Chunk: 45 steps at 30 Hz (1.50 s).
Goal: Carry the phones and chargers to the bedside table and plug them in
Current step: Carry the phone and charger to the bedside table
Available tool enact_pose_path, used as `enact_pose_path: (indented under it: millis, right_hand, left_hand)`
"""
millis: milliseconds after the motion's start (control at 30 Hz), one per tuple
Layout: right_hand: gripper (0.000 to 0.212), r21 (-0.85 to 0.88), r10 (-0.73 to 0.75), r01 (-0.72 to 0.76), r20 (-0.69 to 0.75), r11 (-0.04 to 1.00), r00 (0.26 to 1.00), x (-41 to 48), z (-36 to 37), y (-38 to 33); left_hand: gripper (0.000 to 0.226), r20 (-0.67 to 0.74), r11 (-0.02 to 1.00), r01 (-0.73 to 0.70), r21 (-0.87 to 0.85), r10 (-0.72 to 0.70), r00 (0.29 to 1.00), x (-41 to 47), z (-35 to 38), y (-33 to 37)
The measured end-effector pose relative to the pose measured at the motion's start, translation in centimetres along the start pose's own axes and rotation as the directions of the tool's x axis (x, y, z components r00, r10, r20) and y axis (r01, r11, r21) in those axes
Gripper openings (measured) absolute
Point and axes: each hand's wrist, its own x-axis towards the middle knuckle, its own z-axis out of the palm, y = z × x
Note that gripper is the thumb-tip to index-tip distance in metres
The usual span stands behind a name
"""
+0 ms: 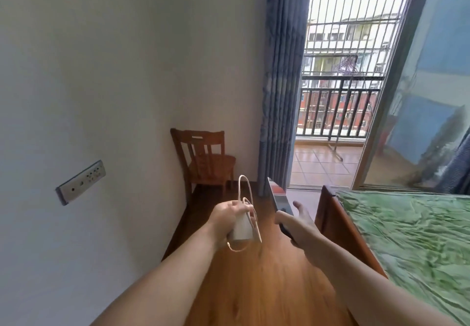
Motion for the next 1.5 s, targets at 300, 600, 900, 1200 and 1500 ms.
enact_pose_path:
  millis: [300,600,900,1200,1500]
  right_hand:
    - [0.096,0.064,-0.031,0.028,0.046,0.998,0.998,23.8,-1.4,-2.9]
    - [0.070,0.069,-0.055,0.050,0.068,0.996,0.996,47.5,-7.0,-8.4]
    - [0.097,0.113,-0.012,0.020,-0.071,0.993,0.997,67.0,-14.0,-9.4]
    - [0.103,0.118,0.119,-0.086,-0.312,0.989,0.943,84.6,-19.9,-10.7]
    - [0.095,0.211,0.194,-0.087,-0.563,0.974,0.804,94.3,-30.5,-10.6]
  left_hand:
    - [0.013,0.012,0.998,-0.045,0.052,0.044,0.999,22.8,2.2,4.5]
    - [0.031,0.010,0.998,-0.046,0.044,0.046,0.999,45.1,7.6,10.9]
    - [0.047,0.198,0.997,-0.046,0.064,0.032,0.980,68.1,14.4,14.2]
    - [0.033,0.434,0.988,-0.027,0.153,-0.043,0.900,92.0,20.2,17.2]
    - [0.031,0.623,0.970,-0.055,0.239,-0.110,0.775,106.2,32.3,21.0]
